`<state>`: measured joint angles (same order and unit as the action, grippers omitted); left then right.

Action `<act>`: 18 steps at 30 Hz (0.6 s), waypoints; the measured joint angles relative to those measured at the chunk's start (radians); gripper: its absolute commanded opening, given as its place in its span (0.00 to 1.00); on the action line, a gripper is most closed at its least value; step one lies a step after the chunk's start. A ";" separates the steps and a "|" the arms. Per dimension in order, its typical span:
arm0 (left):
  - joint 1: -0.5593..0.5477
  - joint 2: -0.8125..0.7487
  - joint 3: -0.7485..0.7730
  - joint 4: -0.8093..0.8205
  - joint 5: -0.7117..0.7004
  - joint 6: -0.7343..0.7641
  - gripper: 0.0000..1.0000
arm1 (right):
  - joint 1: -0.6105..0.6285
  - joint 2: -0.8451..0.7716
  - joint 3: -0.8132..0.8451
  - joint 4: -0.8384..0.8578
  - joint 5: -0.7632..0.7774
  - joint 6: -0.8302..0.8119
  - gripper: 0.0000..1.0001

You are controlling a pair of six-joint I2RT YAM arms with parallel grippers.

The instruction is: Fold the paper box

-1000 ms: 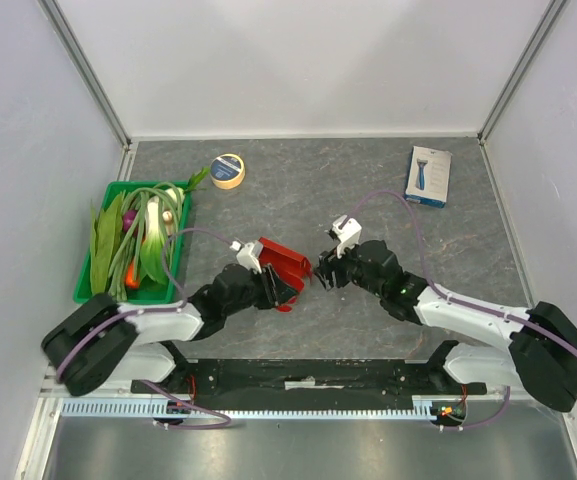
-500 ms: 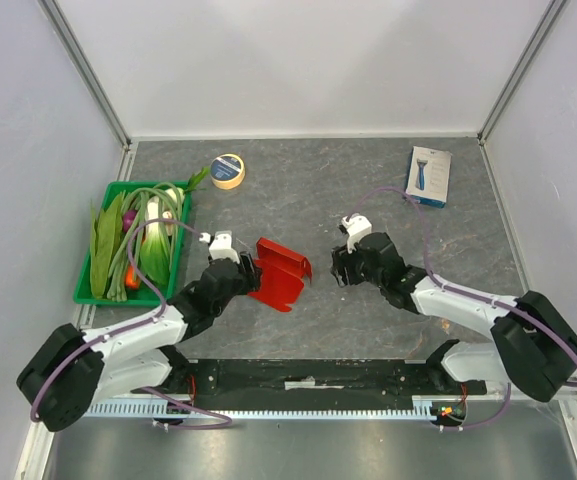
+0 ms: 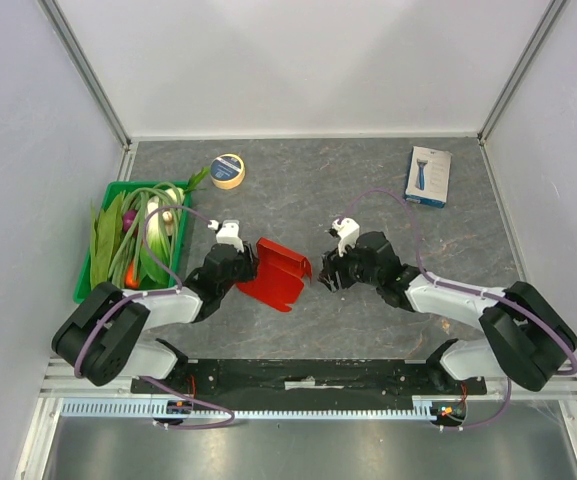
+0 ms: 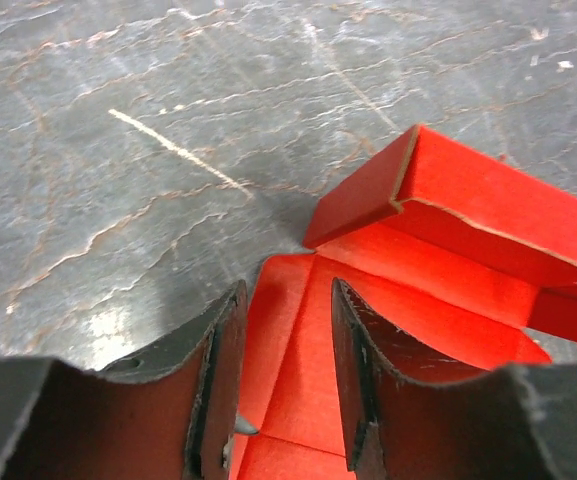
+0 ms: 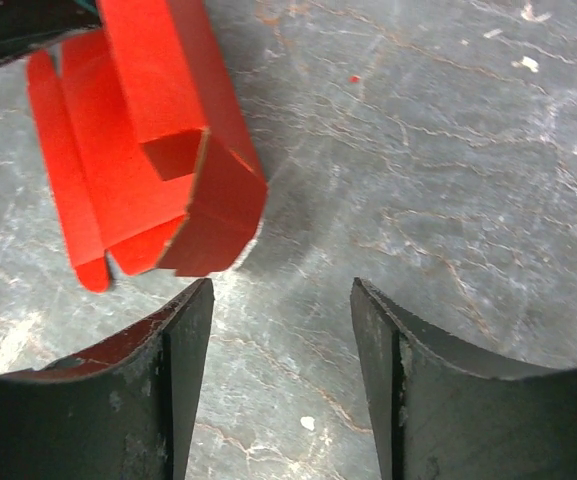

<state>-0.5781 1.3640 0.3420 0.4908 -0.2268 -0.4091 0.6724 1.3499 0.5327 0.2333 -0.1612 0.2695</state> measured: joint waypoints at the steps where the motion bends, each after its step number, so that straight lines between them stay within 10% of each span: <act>1: 0.002 0.000 0.000 0.011 0.010 0.000 0.47 | 0.001 -0.003 -0.002 0.008 -0.010 0.000 0.70; 8: 0.020 0.006 -0.001 0.041 0.050 -0.021 0.42 | 0.114 -0.057 -0.010 0.025 0.026 0.011 0.73; 18: 0.021 0.050 -0.023 0.089 0.104 -0.140 0.55 | 0.187 0.049 0.066 0.003 0.264 0.105 0.42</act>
<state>-0.5575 1.4136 0.3195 0.5797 -0.1226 -0.5491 0.8589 1.3987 0.5987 0.2363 0.1028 0.3740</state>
